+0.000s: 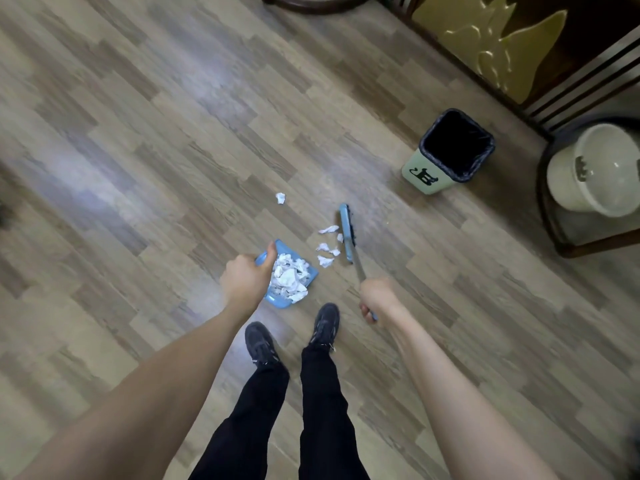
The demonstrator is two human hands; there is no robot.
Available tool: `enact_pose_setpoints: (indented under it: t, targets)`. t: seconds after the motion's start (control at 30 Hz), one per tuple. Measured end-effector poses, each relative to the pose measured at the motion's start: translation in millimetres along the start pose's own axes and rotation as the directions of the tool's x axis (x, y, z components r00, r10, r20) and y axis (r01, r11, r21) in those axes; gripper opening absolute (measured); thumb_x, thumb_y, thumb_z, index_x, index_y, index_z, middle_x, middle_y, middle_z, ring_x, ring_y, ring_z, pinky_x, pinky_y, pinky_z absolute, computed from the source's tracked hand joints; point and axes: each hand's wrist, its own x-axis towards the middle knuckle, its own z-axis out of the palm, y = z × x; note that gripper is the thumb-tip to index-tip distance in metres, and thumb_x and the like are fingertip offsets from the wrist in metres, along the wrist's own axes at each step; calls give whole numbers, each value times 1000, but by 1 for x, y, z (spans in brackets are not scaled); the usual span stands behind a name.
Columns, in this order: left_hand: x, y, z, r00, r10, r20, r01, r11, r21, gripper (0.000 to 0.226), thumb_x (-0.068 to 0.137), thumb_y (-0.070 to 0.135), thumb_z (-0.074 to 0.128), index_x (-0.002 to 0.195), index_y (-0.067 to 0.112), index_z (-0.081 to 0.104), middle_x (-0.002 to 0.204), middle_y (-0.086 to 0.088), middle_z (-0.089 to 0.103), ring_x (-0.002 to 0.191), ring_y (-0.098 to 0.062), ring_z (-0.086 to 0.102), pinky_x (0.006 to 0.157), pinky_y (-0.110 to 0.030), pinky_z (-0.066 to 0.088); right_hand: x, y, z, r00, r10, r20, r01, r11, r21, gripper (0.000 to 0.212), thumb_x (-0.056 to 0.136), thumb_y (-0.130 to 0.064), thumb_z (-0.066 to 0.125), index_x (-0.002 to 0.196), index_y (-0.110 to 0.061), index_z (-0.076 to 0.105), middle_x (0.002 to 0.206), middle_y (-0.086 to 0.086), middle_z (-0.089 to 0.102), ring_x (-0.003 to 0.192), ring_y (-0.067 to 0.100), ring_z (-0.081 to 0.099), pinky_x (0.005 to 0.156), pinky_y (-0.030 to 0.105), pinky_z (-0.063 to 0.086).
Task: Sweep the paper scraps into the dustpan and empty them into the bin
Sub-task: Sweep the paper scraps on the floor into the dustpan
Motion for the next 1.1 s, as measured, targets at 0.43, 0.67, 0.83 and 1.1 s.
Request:
enact_pose_setpoints:
  t: [0.43,0.67,0.83,1.1]
  targets:
    - [1,-4,-11,993,-52,-104,48,998,-41,65,92,60,47,57,6,38,52,-7,37,49,-23,35,44,-32,27,-35,-50,27,951,-306,-42,272,896,-351,14,89,-9,44,93,-6,57,85,17,65,68,30,62,61,33,50]
    - [22,-19,-10,987,-101,-125,93,994,-65,67,90,58,50,51,6,37,49,-6,40,50,-26,41,49,-34,32,9,-105,41,886,-459,-61,335,728,-598,40,95,-17,43,131,-4,57,132,22,58,117,39,60,93,43,51]
    - [33,-22,-10,984,-108,-139,99,993,-71,66,89,60,51,53,7,36,49,-6,37,49,-25,39,51,-34,37,27,-100,52,922,-387,7,309,724,-616,25,93,-12,41,105,-2,61,91,20,65,69,29,65,57,34,54]
    - [46,-23,-15,971,-159,-176,125,974,-190,71,88,64,49,47,8,32,46,-6,37,53,-29,44,52,-34,34,-7,-53,41,961,-223,165,278,764,-582,21,89,-5,39,71,-6,48,50,12,47,31,15,39,36,16,31]
